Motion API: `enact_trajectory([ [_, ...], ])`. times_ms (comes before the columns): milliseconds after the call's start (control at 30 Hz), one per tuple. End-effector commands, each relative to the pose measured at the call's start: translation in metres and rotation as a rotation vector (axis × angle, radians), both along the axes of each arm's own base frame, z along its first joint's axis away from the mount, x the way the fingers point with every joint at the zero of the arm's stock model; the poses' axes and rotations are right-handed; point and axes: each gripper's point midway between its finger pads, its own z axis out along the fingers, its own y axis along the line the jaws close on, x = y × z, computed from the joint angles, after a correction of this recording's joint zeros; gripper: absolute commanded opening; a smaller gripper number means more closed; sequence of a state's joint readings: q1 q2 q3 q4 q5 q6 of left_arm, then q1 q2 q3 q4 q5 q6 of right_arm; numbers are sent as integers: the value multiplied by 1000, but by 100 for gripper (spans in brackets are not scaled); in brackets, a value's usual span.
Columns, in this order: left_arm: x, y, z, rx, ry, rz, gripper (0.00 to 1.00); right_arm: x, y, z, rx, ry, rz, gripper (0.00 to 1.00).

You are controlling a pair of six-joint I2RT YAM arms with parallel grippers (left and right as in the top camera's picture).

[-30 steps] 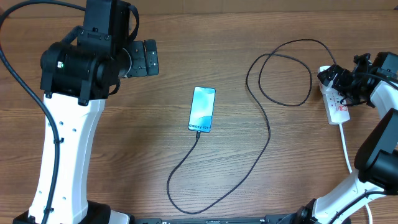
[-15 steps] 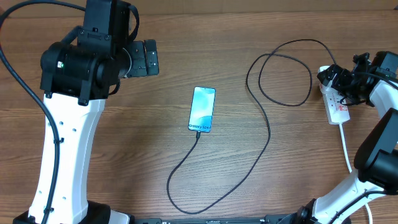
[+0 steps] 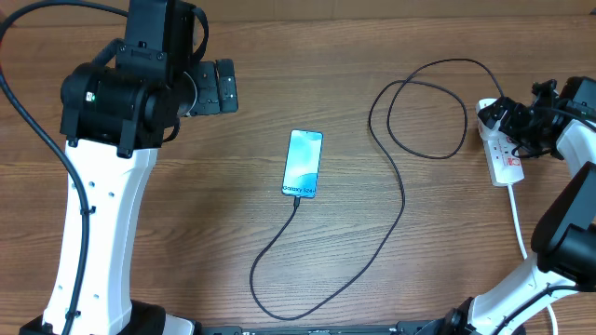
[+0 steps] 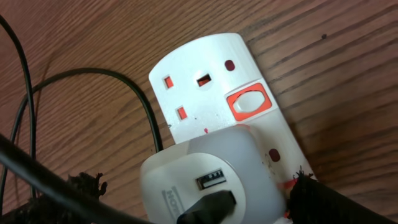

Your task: Plug charger to phone and switch on socket

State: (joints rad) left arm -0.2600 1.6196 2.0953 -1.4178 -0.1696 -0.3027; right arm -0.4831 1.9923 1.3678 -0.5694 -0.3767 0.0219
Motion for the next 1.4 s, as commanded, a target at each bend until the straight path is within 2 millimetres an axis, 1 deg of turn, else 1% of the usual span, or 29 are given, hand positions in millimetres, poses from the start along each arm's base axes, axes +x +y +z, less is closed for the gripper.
enact_trajectory([
  [0,2,1,-1,25,0,-9,99,6,-6,1,-14,-7,3,100],
  [333,2,1,-1,25,1,-9,100,0,-2,-3,-1,17,6,100],
  [533,2,1,-1,25,1,-9,100,-1,6,-2,41,15,24,100],
  [800,2,1,-1,25,0,-9,100,-1,10,-2,38,18,41,100],
  [1167,2,1,-1,25,0,-9,100,-3,19,-2,78,20,63,100],
  [1367,2,1,-1,25,0,-9,100,-4,26,-11,89,38,75,100],
])
